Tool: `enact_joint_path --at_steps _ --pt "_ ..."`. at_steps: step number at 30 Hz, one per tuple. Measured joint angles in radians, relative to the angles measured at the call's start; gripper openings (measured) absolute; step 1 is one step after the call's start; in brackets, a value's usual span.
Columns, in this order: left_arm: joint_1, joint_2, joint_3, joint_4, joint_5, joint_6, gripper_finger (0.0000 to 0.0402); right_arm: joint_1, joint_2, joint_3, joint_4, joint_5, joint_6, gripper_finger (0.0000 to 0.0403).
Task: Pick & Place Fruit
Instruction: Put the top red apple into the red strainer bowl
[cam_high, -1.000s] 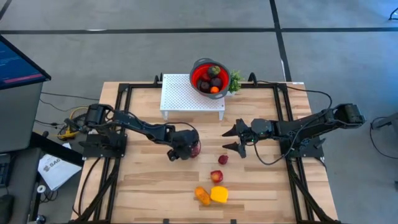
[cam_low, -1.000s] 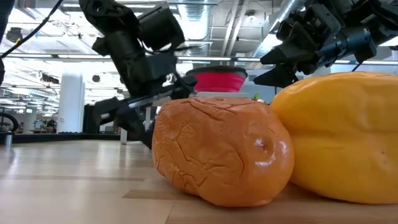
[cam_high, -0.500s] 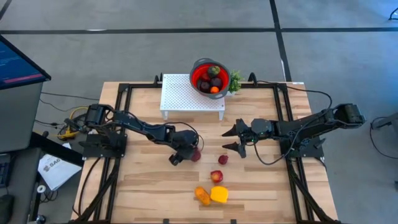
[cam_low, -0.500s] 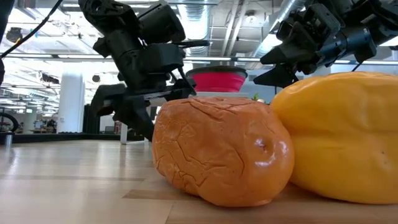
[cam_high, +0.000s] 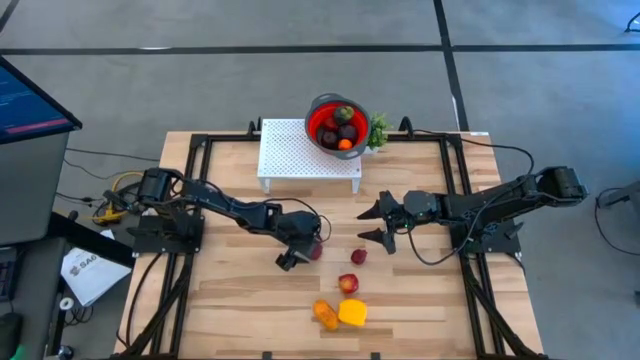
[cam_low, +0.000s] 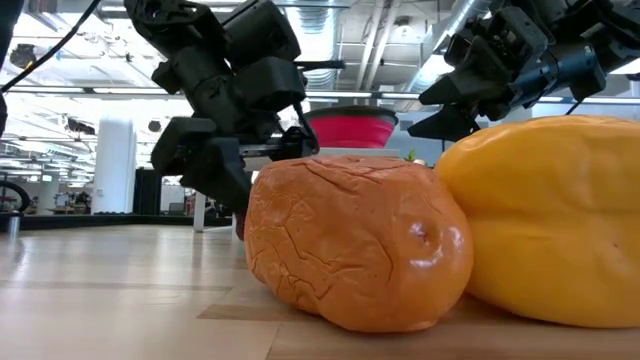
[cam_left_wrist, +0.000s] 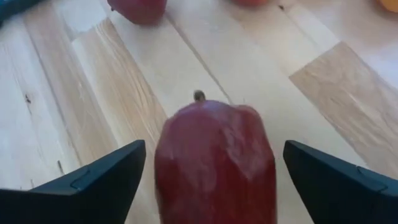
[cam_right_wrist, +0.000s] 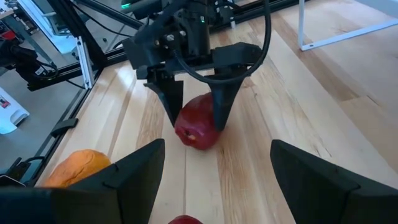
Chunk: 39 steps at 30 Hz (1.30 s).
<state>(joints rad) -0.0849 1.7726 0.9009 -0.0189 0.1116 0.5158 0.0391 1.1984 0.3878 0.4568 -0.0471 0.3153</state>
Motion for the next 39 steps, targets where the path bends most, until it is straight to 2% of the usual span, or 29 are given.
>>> enact_joint_path --at_steps 4,8,17,19,21,24,26,30,36,39 --pt "0.0 0.027 0.0 0.018 -0.008 -0.048 0.0374 0.0 0.0 0.0 0.002 0.0 0.0 0.0285" --pt "-0.002 0.037 0.0 0.027 -0.01 -0.064 0.0354 0.0 0.0 0.0 -0.001 0.0 0.0 0.0286" --pt "-0.003 0.037 0.0 0.062 -0.01 -0.166 0.0256 -0.003 0.0 0.0 -0.003 0.0 0.0 0.0286" --pt "-0.003 0.032 0.0 0.098 -0.015 -0.212 0.0246 -0.003 0.0 0.0 -0.005 0.0 0.0 0.0286" --pt "-0.003 0.007 0.0 0.159 -0.052 -0.284 0.0246 -0.003 0.0 0.0 -0.008 0.002 0.0 0.0286" --pt "0.016 -0.051 0.018 0.249 -0.17 -0.337 0.0246 -0.003 0.023 0.0 0.002 0.018 -0.005 0.0286" --pt "0.049 -0.093 0.035 0.312 -0.234 -0.338 0.0249 -0.003 0.045 0.0 0.007 0.031 -0.008 0.0286" --pt "0.147 -0.149 0.123 0.469 -0.244 -0.341 0.0272 -0.003 0.12 0.0 0.07 0.045 -0.008 0.0286" --pt "0.327 -0.127 0.288 0.508 -0.241 -0.335 0.0254 0.0 0.181 0.003 0.198 0.036 -0.011 0.0286" --pt "0.418 -0.115 0.32 0.523 -0.261 -0.341 0.0257 0.001 0.181 0.001 0.207 0.022 -0.01 0.0286"
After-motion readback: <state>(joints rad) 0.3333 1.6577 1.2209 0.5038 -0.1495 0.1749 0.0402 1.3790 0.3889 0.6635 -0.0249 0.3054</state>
